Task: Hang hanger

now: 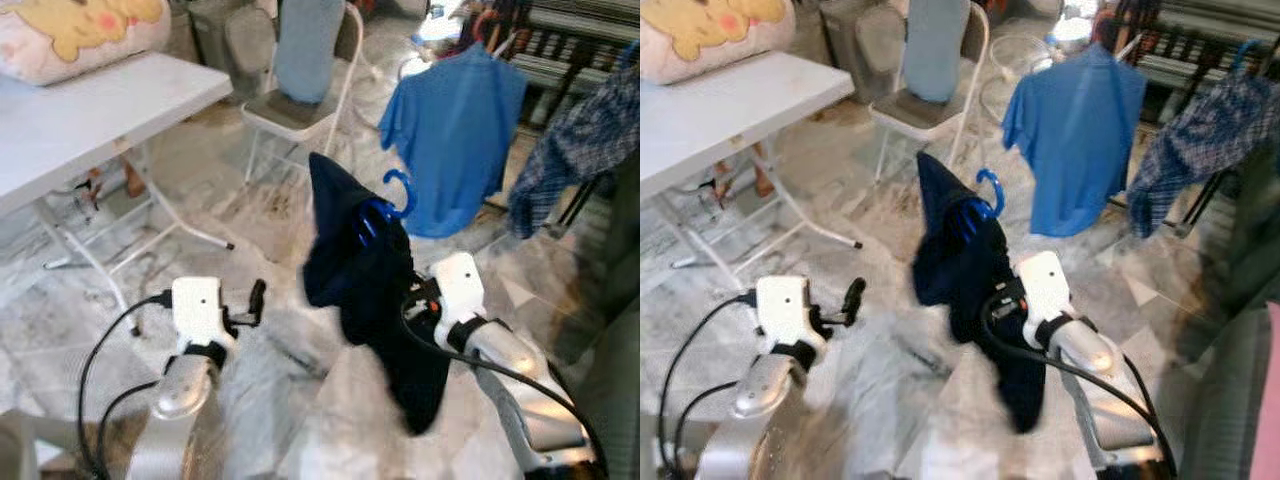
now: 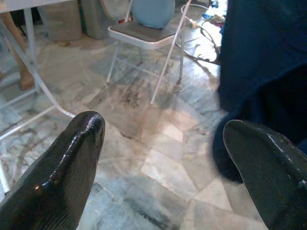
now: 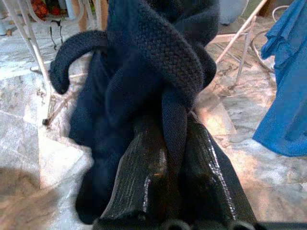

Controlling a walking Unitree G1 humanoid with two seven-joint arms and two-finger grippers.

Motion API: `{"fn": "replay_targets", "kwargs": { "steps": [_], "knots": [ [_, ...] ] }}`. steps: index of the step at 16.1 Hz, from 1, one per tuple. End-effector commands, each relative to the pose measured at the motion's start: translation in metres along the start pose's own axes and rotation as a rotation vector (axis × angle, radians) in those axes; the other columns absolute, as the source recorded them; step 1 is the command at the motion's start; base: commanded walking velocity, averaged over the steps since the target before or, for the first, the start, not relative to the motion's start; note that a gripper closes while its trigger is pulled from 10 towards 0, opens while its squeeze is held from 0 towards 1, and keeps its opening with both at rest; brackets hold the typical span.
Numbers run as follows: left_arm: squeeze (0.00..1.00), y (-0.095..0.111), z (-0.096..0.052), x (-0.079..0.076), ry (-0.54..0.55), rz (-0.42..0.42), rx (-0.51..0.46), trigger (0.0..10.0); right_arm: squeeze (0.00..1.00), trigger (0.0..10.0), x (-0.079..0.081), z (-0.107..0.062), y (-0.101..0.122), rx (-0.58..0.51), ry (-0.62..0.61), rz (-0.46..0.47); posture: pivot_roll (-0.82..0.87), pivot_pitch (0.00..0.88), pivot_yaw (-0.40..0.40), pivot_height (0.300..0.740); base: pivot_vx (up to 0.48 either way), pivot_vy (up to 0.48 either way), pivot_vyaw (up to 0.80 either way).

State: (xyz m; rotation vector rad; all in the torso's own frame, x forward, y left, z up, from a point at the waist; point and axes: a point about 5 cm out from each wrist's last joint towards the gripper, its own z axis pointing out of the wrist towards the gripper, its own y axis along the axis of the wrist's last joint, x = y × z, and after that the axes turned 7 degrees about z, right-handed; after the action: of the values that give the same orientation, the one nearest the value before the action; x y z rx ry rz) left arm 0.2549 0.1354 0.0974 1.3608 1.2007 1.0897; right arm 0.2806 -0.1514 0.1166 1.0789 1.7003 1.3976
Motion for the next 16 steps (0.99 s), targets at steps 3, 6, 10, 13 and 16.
{"fn": "replay_targets", "kwargs": {
  "steps": [3,6,10,13,16],
  "knots": [
    [0.00,0.0026,0.0009,0.0000,0.018,0.020,-0.011,10.0,0.00,10.0,0.0000,-0.0016,0.0109,-0.050,0.003,-0.029,-0.12,0.087,0.053,0.740,0.000,0.000,0.00],
    [0.00,0.0048,0.0011,0.0022,0.013,0.038,-0.034,10.0,0.00,10.0,0.0019,-0.0018,0.0117,-0.058,0.013,-0.037,-0.12,0.089,0.053,0.740,0.000,0.000,0.45],
    [0.00,0.0055,-0.0003,0.0038,0.001,0.029,-0.047,10.0,0.00,10.0,0.0024,-0.0014,0.0129,-0.065,0.014,-0.033,-0.12,0.090,0.052,0.740,0.000,0.000,0.60],
    [0.00,0.0062,-0.0003,0.0033,-0.002,0.030,-0.058,10.0,0.00,10.0,0.0021,-0.0011,0.0137,-0.070,0.011,-0.034,-0.12,0.087,0.053,0.740,0.084,0.000,0.00],
    [0.00,0.0067,0.0000,0.0026,-0.011,0.029,-0.063,10.0,0.00,10.0,0.0036,-0.0009,0.0140,-0.073,0.018,-0.040,-0.12,0.082,0.054,0.740,0.309,0.000,0.00]
  ]
}}
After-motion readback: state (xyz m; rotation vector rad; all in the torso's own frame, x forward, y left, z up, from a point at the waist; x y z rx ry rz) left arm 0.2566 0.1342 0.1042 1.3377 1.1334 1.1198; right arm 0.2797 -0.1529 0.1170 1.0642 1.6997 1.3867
